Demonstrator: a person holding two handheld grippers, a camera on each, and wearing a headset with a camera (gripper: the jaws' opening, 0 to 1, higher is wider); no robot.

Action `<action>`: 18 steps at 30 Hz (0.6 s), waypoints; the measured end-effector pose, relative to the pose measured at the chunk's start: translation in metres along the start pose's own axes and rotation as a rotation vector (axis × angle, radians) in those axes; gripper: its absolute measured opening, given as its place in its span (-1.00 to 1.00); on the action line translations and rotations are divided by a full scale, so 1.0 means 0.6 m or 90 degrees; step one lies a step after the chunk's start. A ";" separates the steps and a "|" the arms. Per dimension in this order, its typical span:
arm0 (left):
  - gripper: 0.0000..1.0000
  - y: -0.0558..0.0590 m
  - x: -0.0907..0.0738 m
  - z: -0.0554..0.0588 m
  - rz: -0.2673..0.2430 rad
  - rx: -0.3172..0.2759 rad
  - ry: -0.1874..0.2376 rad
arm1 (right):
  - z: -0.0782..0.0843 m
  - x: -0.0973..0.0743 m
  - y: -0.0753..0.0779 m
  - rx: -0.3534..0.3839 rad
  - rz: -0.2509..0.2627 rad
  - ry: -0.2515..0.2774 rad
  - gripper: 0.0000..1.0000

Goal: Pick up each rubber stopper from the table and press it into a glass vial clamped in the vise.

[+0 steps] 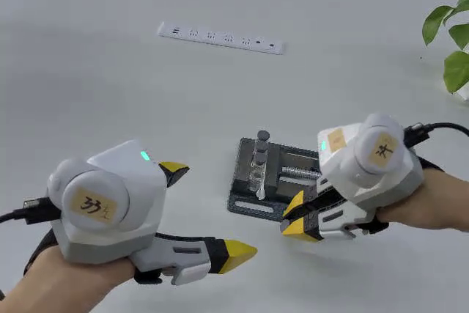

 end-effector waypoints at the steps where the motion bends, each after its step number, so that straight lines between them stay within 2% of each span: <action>1: 0.62 0.001 0.000 -0.001 0.003 0.002 -0.001 | -0.005 -0.007 0.000 0.008 0.003 0.016 -0.85; 3: 0.59 0.003 0.002 -0.006 0.012 -0.003 0.005 | -0.022 -0.025 -0.001 0.015 0.018 0.067 -0.85; 4: 0.57 0.005 0.002 -0.012 0.020 -0.009 0.013 | -0.032 -0.036 -0.004 0.036 0.019 0.098 -0.85; 8: 0.44 0.012 0.002 -0.032 0.036 -0.006 0.033 | -0.062 -0.070 -0.011 0.063 0.028 0.199 -0.85; 9: 0.39 0.021 0.001 -0.046 0.058 -0.034 0.050 | -0.069 -0.080 -0.012 0.077 0.027 0.230 -0.85; 11: 0.23 0.026 0.000 -0.060 0.074 -0.035 0.072 | -0.079 -0.092 -0.015 0.091 0.022 0.272 -0.86; 13: 0.03 0.038 -0.004 -0.085 0.088 -0.028 0.090 | -0.090 -0.106 -0.019 0.107 0.013 0.320 -0.86; 14: -0.03 0.043 -0.004 -0.093 0.092 -0.030 0.098 | -0.095 -0.113 -0.021 0.122 0.007 0.345 -0.86; 16: -0.10 0.047 -0.003 -0.104 0.096 -0.034 0.108 | -0.101 -0.120 -0.025 0.128 -0.004 0.376 -0.86; 18: -0.17 0.051 -0.004 -0.116 0.097 -0.041 0.125 | -0.105 -0.128 -0.029 0.154 -0.020 0.408 -0.86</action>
Point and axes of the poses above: the centre of the closed fingertips' face, and the gripper's own axes: x roughly forward along the fingers, y roughly to its right, z roughly out of its underside, the point moved 7 cm from there along -x, roughly backward along the fingers, and after that the axes turned 6 degrees about -z, right-handed, at the moved point
